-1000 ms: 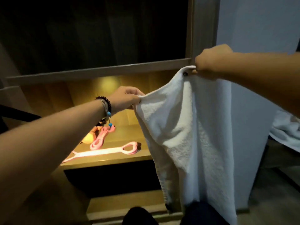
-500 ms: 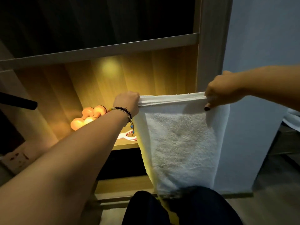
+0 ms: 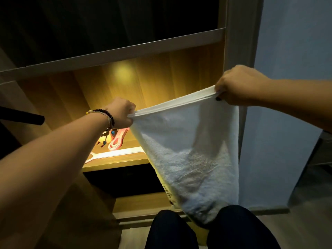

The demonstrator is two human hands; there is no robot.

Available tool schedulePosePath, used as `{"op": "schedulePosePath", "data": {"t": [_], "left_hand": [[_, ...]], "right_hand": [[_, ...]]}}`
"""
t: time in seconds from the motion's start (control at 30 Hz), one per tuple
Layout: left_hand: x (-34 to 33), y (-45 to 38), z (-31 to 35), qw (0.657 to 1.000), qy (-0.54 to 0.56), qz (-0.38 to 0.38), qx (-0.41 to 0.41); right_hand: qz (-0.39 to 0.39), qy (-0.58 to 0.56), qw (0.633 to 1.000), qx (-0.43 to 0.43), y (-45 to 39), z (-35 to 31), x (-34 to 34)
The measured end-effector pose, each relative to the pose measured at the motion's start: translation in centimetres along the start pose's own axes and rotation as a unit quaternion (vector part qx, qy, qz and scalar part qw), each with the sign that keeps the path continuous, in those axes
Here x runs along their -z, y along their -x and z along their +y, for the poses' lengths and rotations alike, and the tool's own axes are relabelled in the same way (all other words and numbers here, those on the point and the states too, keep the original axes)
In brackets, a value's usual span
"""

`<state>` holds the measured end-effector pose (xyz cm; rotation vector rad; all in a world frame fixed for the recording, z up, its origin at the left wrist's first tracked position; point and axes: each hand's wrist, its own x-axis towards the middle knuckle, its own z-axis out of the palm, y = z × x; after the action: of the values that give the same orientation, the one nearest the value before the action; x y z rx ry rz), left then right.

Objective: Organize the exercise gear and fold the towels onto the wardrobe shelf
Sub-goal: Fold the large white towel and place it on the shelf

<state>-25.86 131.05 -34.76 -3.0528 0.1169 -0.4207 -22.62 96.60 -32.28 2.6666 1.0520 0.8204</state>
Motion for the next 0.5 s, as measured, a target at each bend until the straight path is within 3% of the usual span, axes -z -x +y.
{"op": "schedulePosePath", "data": {"t": [0.07, 0.13, 0.23, 0.37, 0.5], "left_hand": [[-0.8, 0.3, -0.7, 0.983, 0.160, 0.041, 0.085], [-1.8, 0.8, -0.9, 0.961, 0.239, 0.069, 0.122], [-3.1, 0.9, 0.1, 0.956, 0.253, 0.088, 0.120], [-2.3, 0.3, 3.1, 0.881, 0.412, 0.169, 0.160], [-0.8, 1.8, 7.7, 0.812, 0.552, 0.158, 0.104]], "right_hand": [[0.077, 0.001, 0.997, 0.016, -0.1, 0.2, 0.5], [0.074, -0.010, 0.995, 0.060, -0.2, 0.2, 1.0], [-0.027, -0.006, 0.999, 0.038, -0.1, 0.7, 1.8], [-0.124, 0.030, 0.988, -0.086, 0.8, 1.9, 2.3], [-0.291, 0.067, 0.943, -0.150, 3.1, 0.9, 2.9]]}}
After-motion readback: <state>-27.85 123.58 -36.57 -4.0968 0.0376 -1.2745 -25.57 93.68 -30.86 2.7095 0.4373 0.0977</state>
